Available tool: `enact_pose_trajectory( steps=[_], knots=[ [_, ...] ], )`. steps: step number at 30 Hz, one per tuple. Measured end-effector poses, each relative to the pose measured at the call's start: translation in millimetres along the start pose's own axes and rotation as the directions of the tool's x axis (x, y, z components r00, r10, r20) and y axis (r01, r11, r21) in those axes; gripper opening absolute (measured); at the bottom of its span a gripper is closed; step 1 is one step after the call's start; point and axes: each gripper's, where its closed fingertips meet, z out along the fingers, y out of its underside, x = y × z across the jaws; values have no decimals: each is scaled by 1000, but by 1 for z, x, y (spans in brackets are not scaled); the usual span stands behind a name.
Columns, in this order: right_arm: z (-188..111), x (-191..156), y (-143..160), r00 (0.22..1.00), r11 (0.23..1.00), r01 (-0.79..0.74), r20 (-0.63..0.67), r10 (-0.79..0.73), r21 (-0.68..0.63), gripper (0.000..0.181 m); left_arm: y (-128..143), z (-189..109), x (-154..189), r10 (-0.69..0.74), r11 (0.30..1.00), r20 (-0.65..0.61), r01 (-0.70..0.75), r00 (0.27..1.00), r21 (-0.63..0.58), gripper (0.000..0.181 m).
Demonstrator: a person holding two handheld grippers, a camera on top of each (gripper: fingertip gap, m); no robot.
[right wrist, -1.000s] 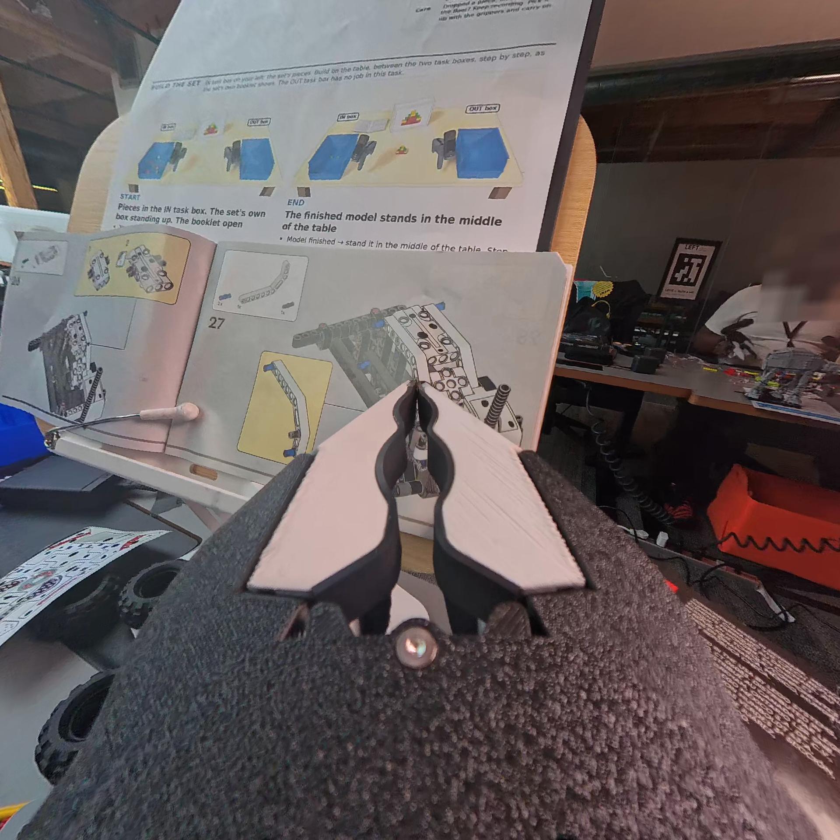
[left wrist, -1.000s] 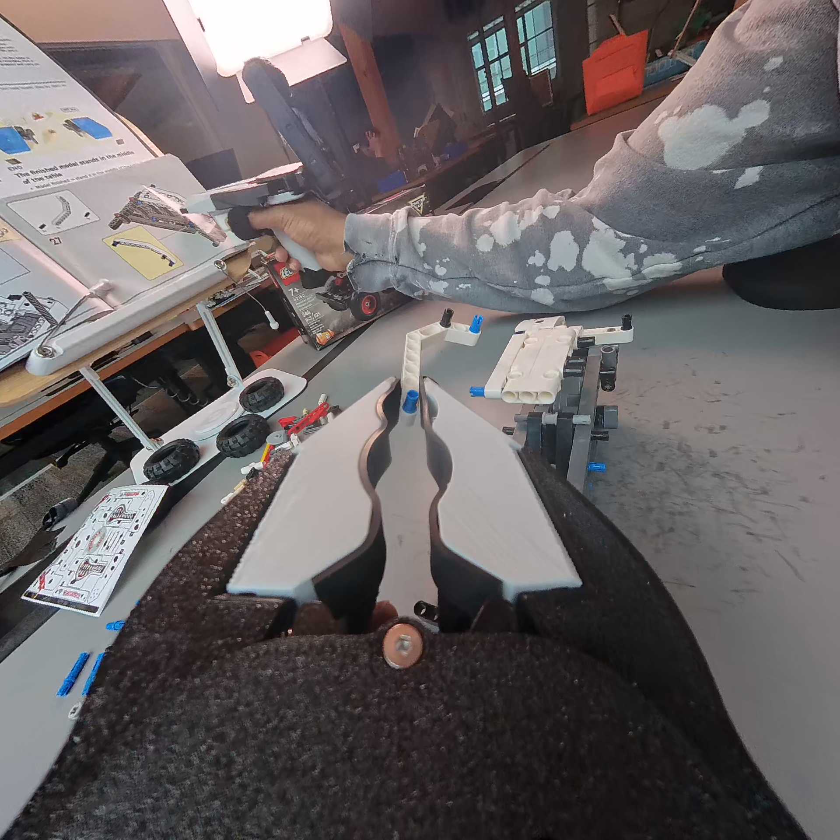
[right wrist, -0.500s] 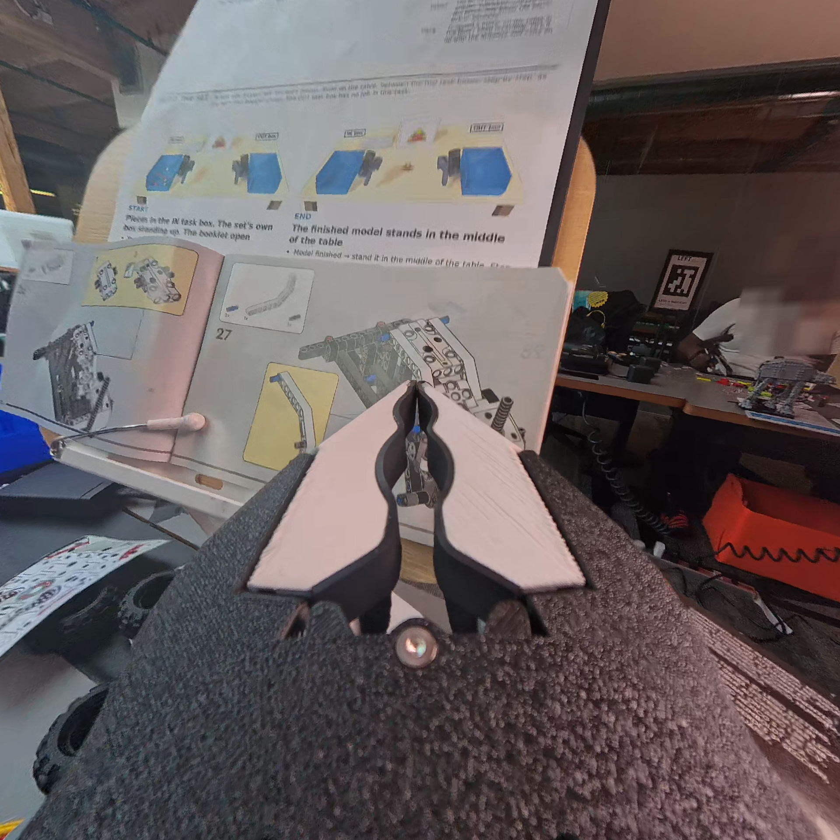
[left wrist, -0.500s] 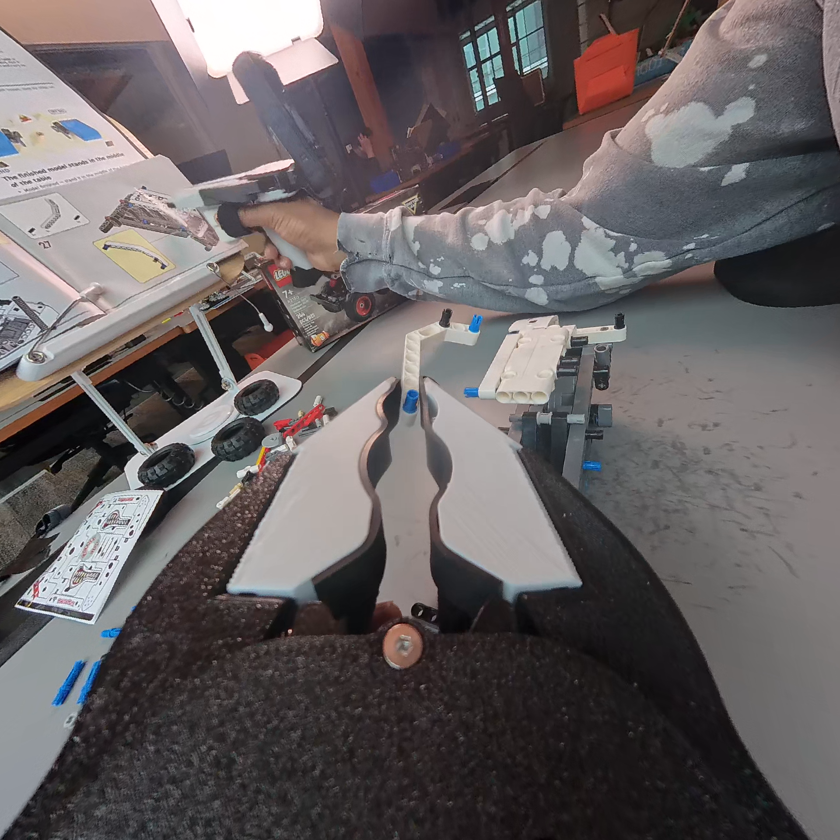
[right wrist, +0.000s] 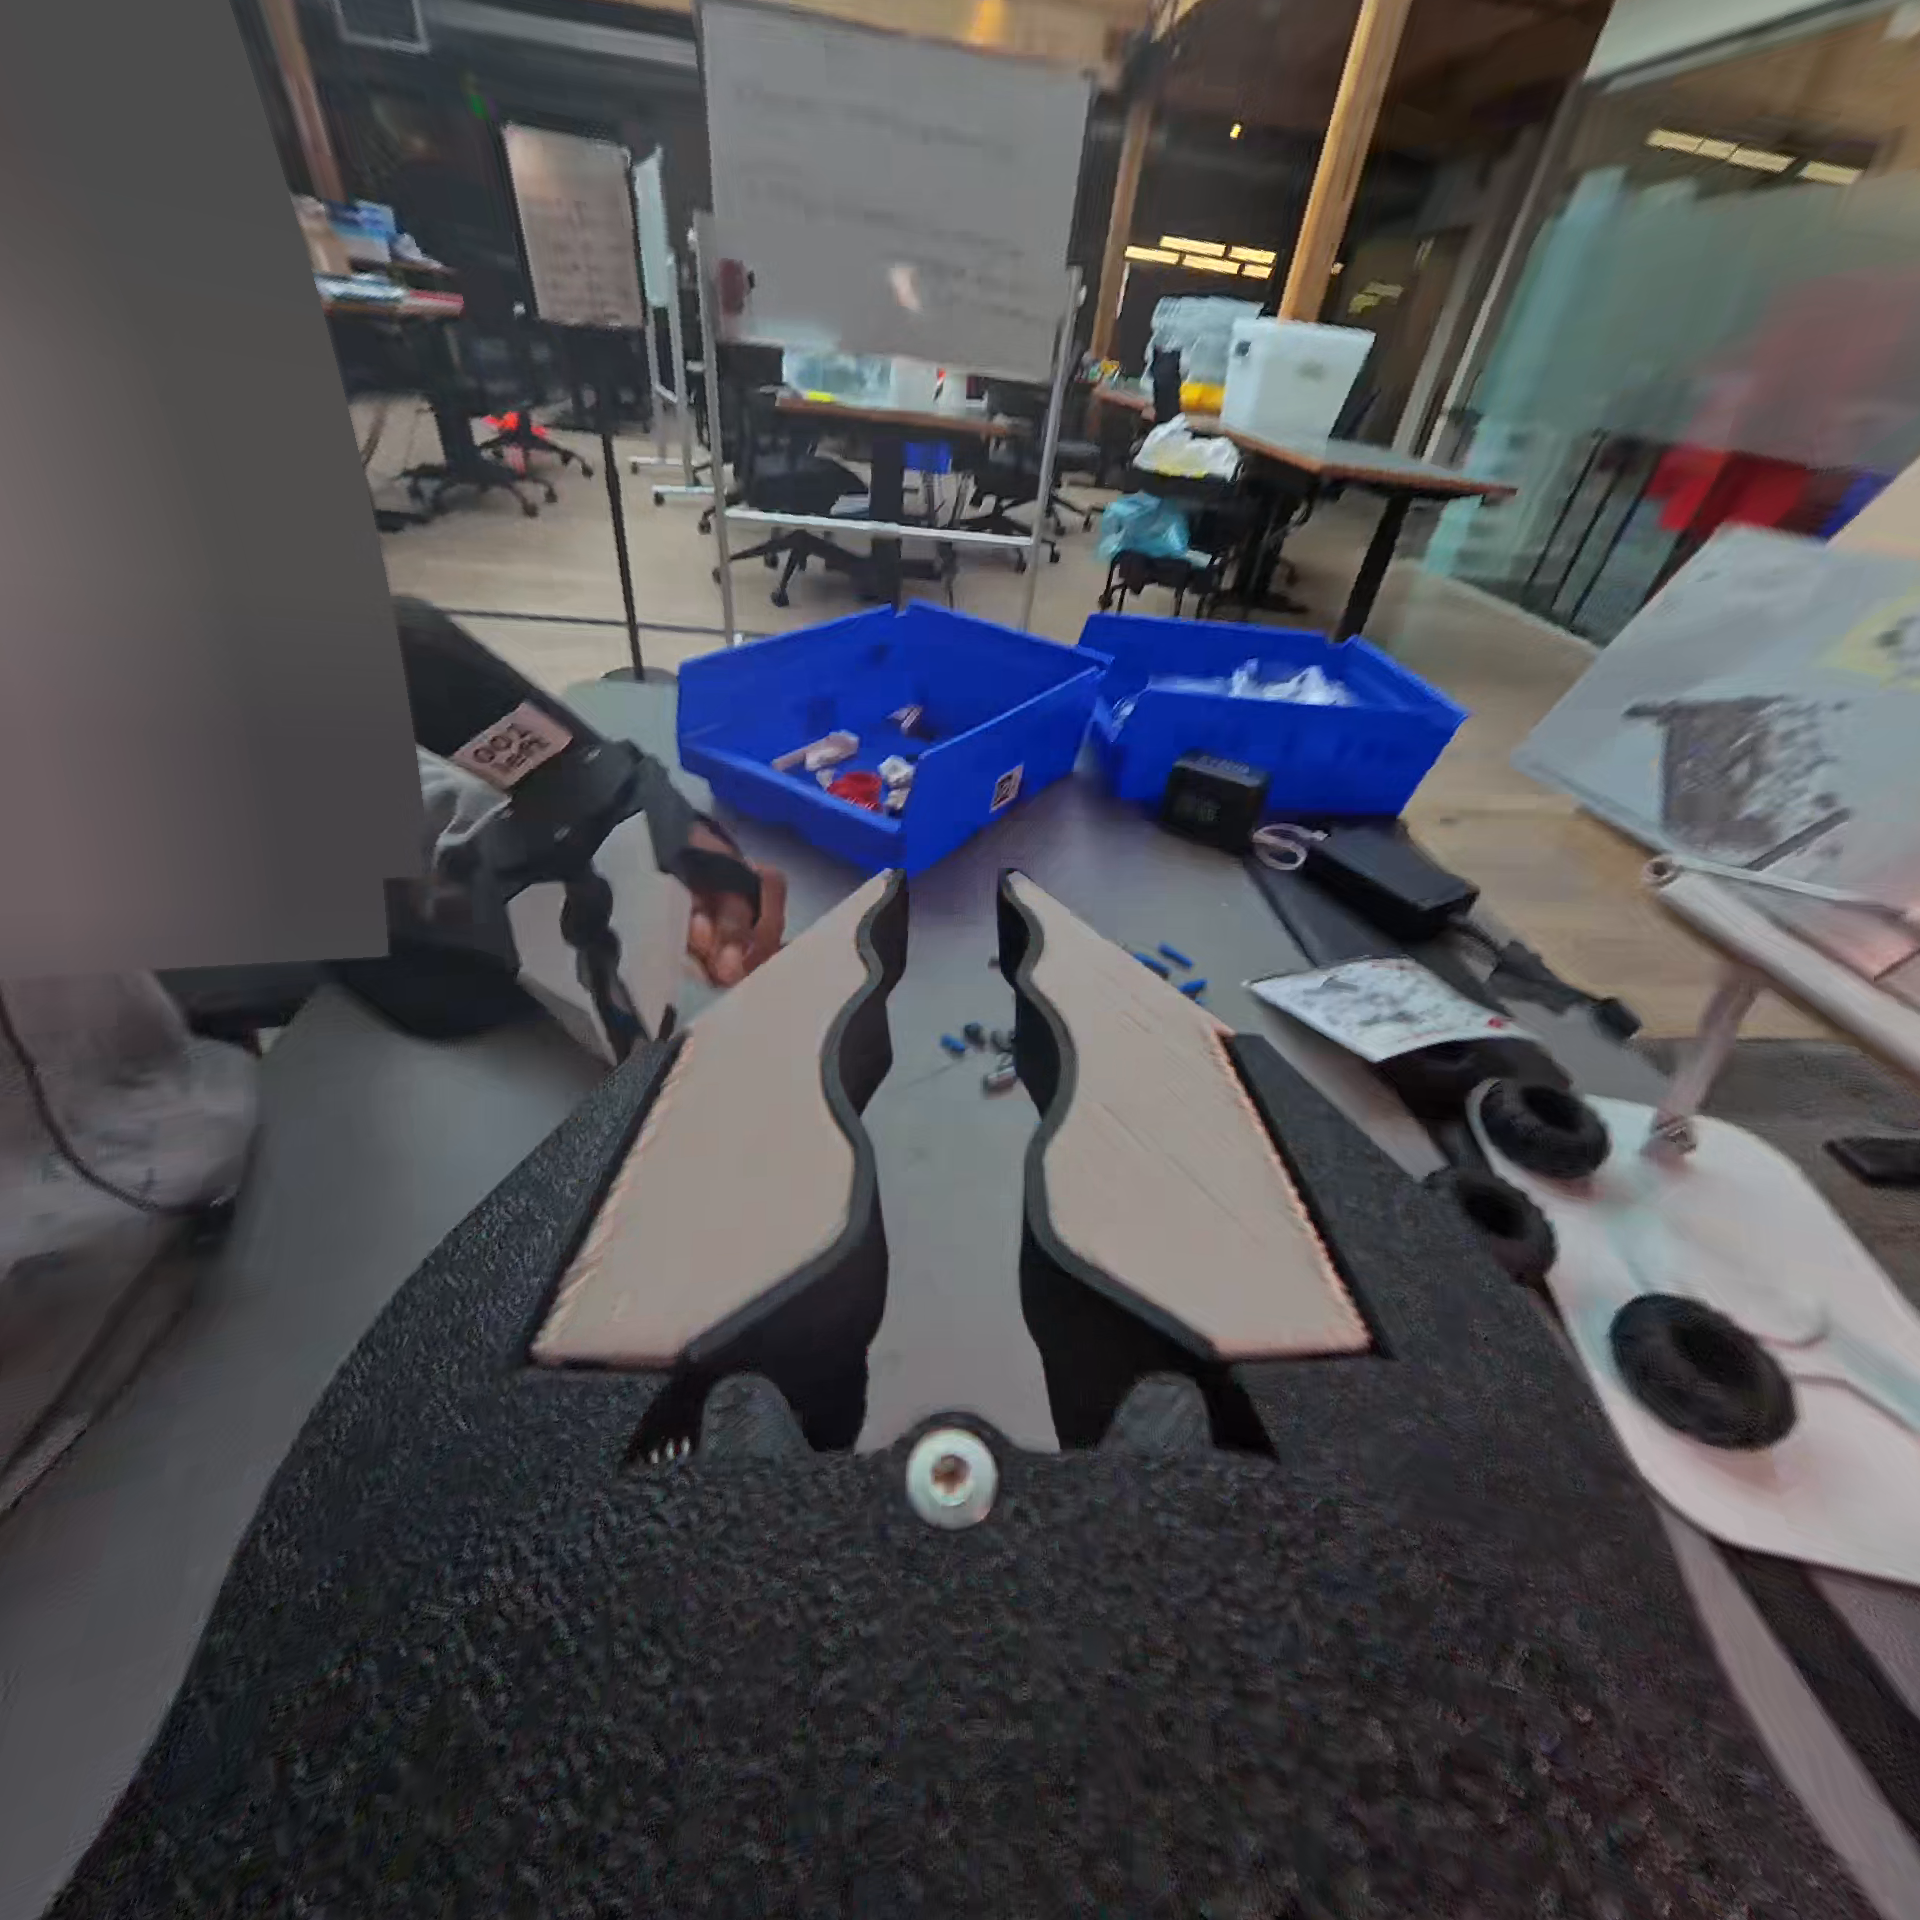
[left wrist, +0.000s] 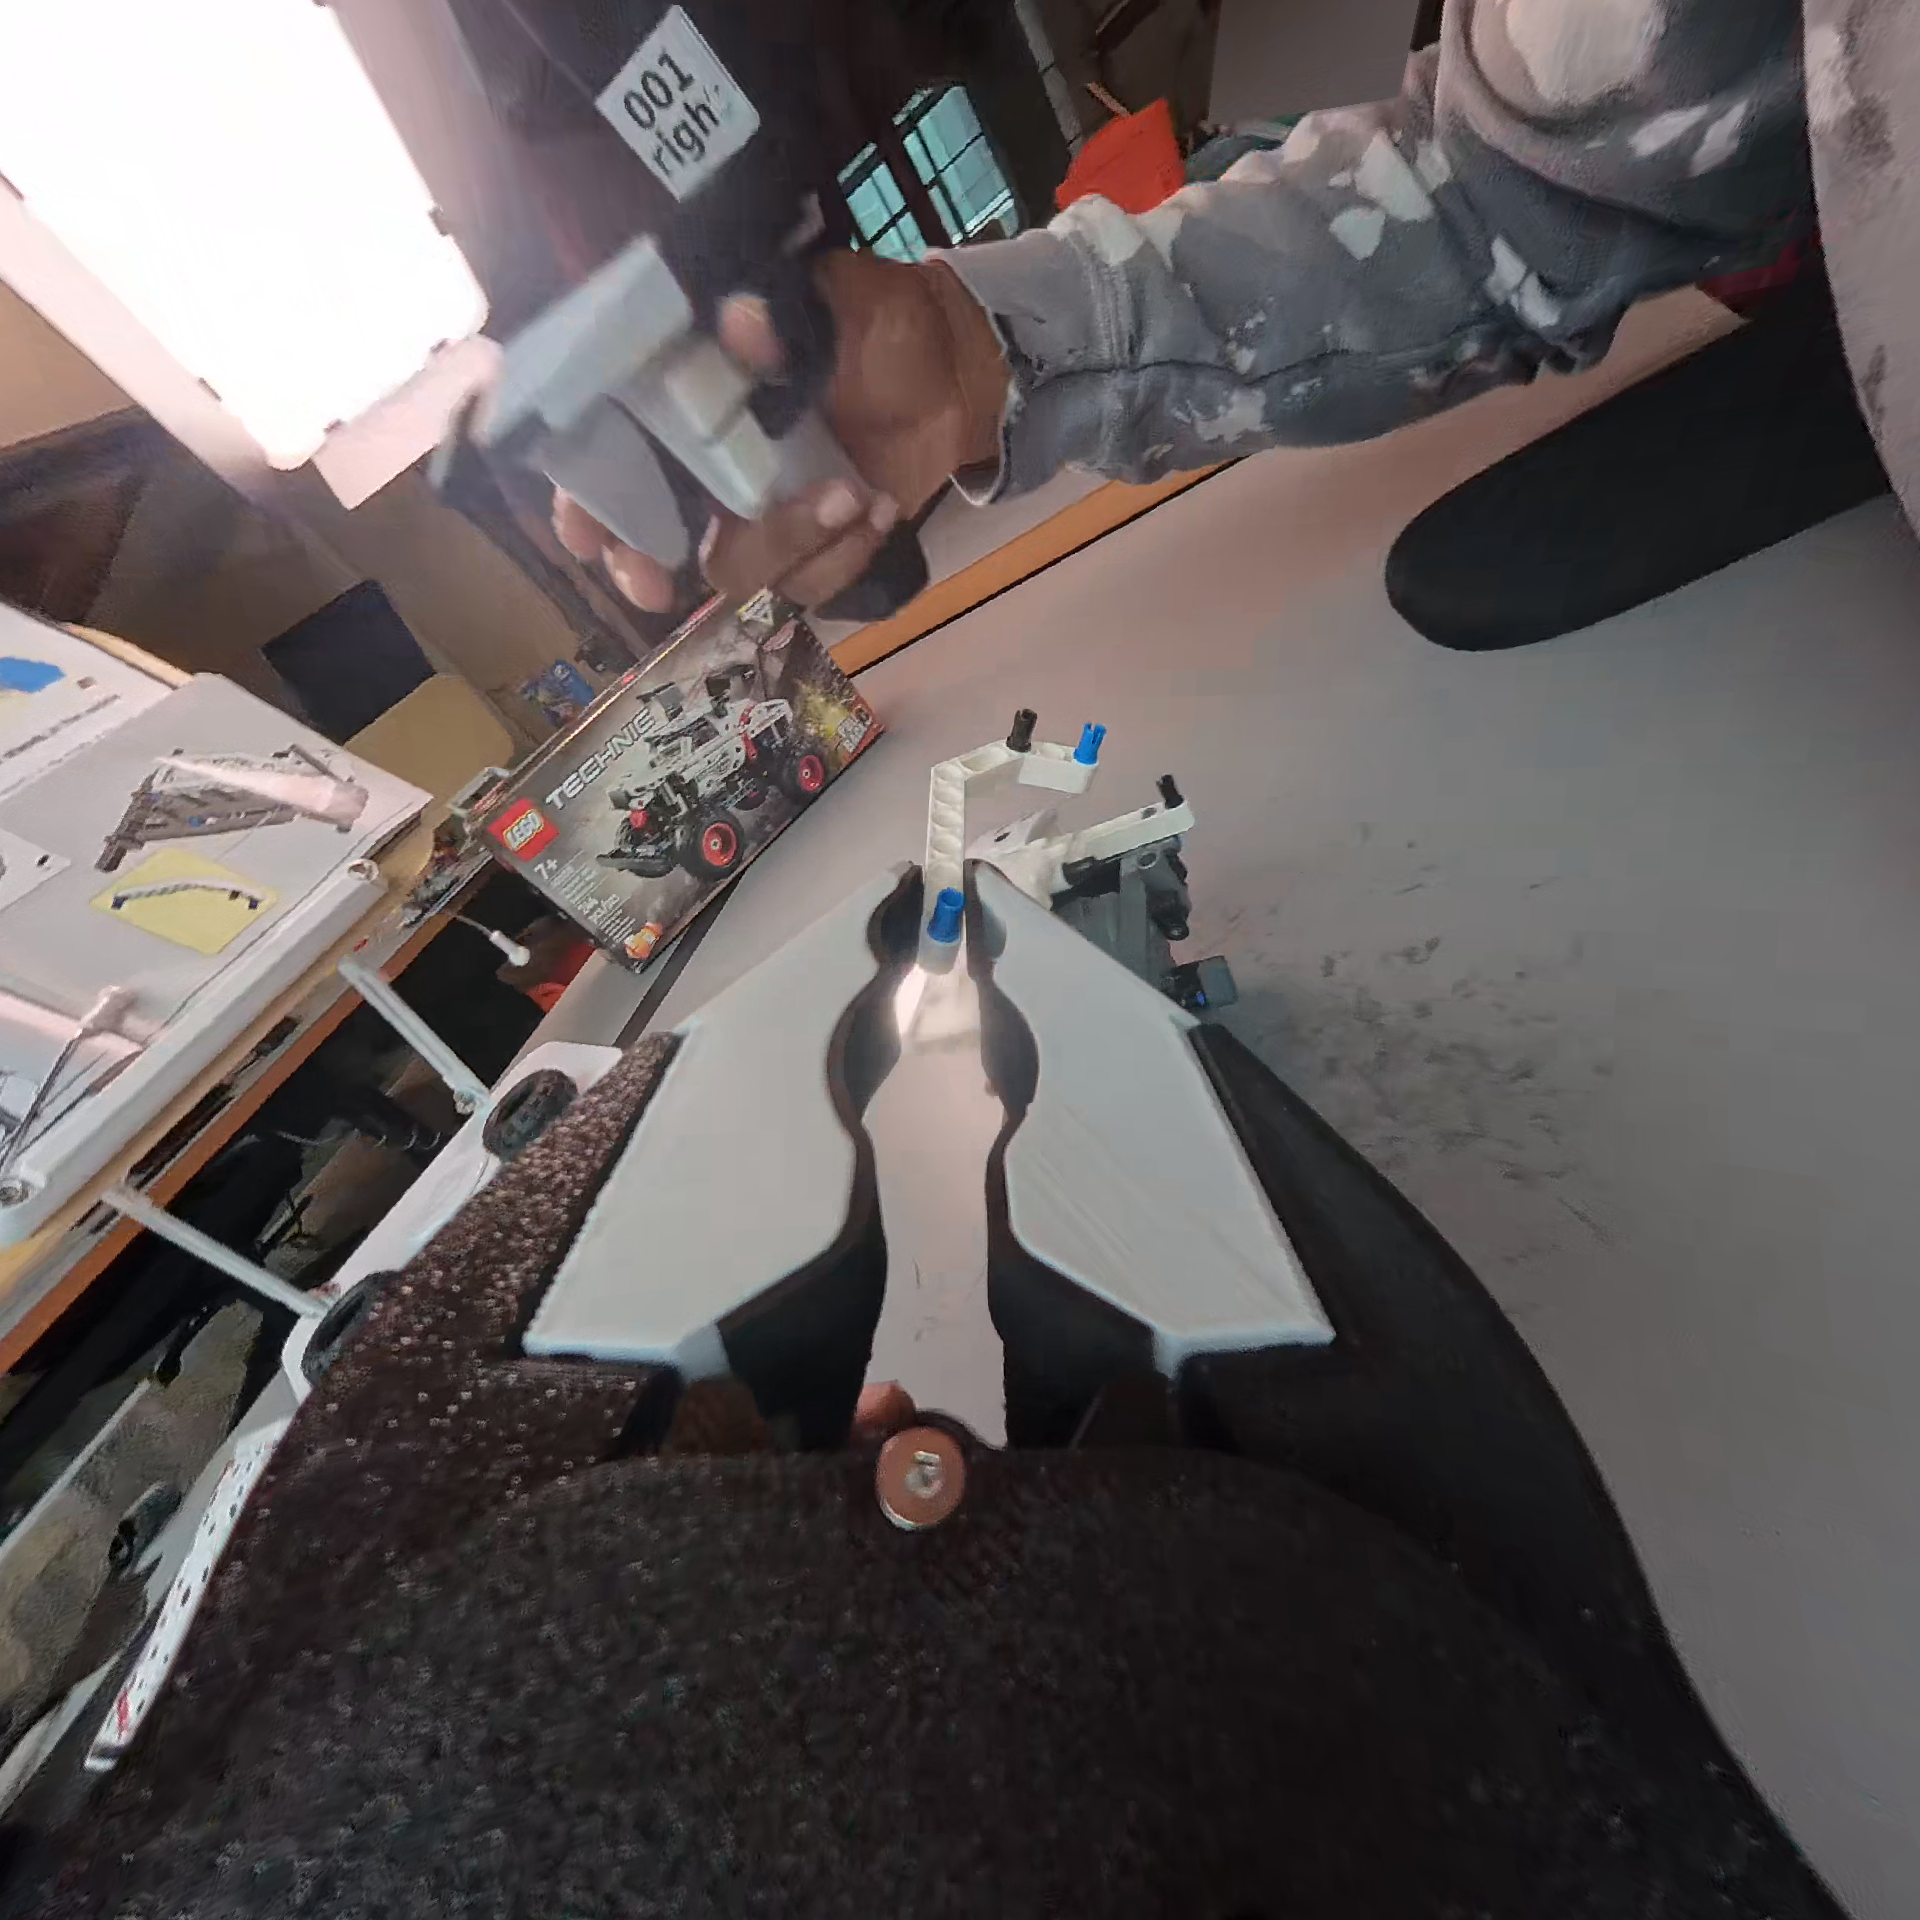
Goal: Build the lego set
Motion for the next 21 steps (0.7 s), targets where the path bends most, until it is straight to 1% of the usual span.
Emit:
enact_pose_trajectory(
  steps=[1, 3, 6, 9, 11, 14, 15, 16, 18, 19, 21],
  knots=[
    [-1, -20, 21, 999, 998, -33, 19, 34, -56, 19, -4, 2, 5, 25, 1000, -19, -24, 1000, 9, 9],
    [-4, -57, 56, 995, 987, -86, 47, 93, -134, 19, -9, 6, 14, 84, 996, -42, -84, 996, 13, 8],
    [-9, -94, 91, 976, 958, -193, 54, 209, -211, 22, -12, 12, 24, 186, 983, -49, -186, 981, 1, 8],
    [-7, -112, 109, 961, 941, -247, 69, 269, -231, 22, -11, 15, 29, 259, 965, -48, -260, 965, -22, 8],
    [-5, -115, 119, 958, 928, -253, 64, 280, -272, 11, -9, 16, 30, 275, 961, -44, -276, 961, -32, 8],
    [-1, -114, 124, 958, 923, -255, 52, 281, -289, 9, -3, 15, 27, 280, 957, -33, -281, 959, -64, 8],
    [-1, -112, 121, 963, 931, -244, 46, 266, -271, 8, -1, 15, 26, 251, 965, -34, -252, 968, -74, 9],
    [0, -110, 118, 969, 940, -227, 37, 244, -254, 8, 2, 14, 26, 192, 978, -46, -195, 980, -77, 12],
    [0, -107, 115, 985, 957, -163, 6, 170, -240, 8, 2, 10, 24, 16, 998, -81, -22, 997, -67, 26],
    [0, -108, 116, 993, 962, -116, -8, 118, -248, 8, 1, 8, 25, -87, 995, -123, 79, 989, -68, 31],
    [2, -109, 118, 999, 964, -12, -37, 2, -265, 8, 1, 5, 30, -273, 961, -199, 258, 941, -96, 39]
  ],
)
